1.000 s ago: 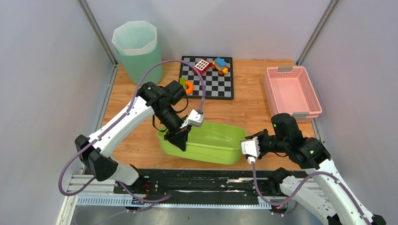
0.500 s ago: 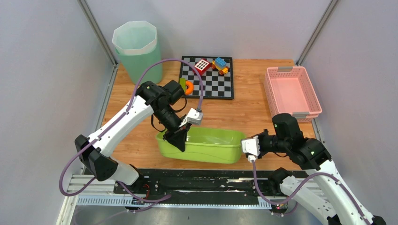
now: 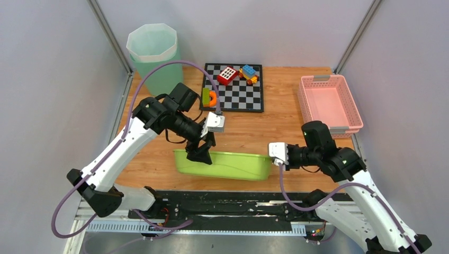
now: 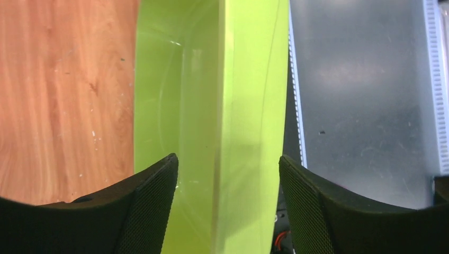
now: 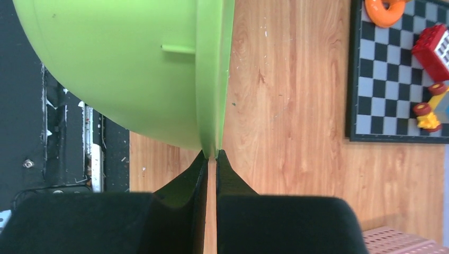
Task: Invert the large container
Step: Turn the container upside down at the center of the board.
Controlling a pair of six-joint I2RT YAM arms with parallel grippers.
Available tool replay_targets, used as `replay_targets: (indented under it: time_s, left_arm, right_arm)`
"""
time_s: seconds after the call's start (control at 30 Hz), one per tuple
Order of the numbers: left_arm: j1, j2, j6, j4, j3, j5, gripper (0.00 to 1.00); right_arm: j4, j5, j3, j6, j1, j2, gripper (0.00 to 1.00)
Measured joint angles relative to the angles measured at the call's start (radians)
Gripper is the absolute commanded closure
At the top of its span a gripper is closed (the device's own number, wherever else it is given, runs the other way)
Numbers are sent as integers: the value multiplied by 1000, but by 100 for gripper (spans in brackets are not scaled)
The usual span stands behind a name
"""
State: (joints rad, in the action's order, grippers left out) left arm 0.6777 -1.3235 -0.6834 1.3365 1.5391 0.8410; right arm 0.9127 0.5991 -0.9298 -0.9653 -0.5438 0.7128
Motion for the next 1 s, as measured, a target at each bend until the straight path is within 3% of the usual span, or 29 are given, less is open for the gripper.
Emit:
replay_targets:
  time_s: [0.23,0.67,1.0]
  left_arm:
    - [-3,53,103,-146,0,-119,0]
    - [-33,180,298,-450,-58,-407,0]
    - [-99,182,401,-583,-124,-583,0]
  right_arm:
    - [-26,88,-3,65,94,85,98]
    - [-30,322,-50,145,316,249,98]
    - [-12,453,-111,196,385,413,98]
